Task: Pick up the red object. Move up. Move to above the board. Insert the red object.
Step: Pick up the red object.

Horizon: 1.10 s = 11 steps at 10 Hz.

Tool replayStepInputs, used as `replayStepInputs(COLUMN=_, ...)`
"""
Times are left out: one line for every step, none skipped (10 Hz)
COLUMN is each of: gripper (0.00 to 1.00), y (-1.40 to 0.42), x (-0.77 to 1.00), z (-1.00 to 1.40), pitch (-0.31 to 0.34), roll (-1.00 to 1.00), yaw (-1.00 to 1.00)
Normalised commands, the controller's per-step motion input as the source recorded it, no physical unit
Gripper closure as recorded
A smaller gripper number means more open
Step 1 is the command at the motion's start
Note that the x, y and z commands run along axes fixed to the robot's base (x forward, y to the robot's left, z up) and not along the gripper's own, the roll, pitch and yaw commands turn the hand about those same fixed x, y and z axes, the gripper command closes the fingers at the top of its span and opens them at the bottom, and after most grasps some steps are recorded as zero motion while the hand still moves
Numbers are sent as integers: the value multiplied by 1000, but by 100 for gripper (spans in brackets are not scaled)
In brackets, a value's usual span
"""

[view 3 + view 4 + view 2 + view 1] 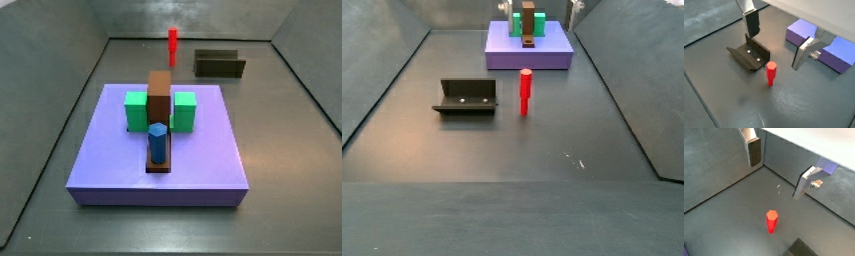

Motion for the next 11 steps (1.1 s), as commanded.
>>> replayStepInputs(gripper=0, y=0, x=0, z=-17, pitch=0, roll=0, yaw=0)
replayStepInputs(gripper=0, y=0, x=0, z=-31, pitch=20, roll=-10, yaw=0)
replayStepInputs(gripper=0, y=0, x=34, z=0, pitch=0, roll=0, yaw=0)
replayStepInputs(gripper=0, y=-134, x=386, z=-186, pitch=43, roll=0, yaw=0)
replayStepInputs(gripper=0, y=-337, x=306, z=-334, pitch=-10, roll=0, yaw=-17)
replayStepInputs(gripper=0, y=-317, x=329, z=-360, pitch=-16, roll=-10, yaw=-37)
replayStepInputs(gripper=0, y=-300, x=234, z=-406, pitch=-57, roll=-53, yaw=-31)
replayStepInputs(gripper=0, y=-203, x=317, z=-420, pitch=-43, roll=-57, yaw=-69)
replayStepInputs(gripper=0, y=-34, x=260, z=-414, pitch=-20, roll=-19, yaw=-97)
replayStepInputs(gripper=0, y=0, x=40, z=-320, pitch=-51, roll=-47, yaw=-54)
replayStepInputs(gripper=0, y=34, x=0, z=-389, pitch=-61, roll=0, yaw=-57)
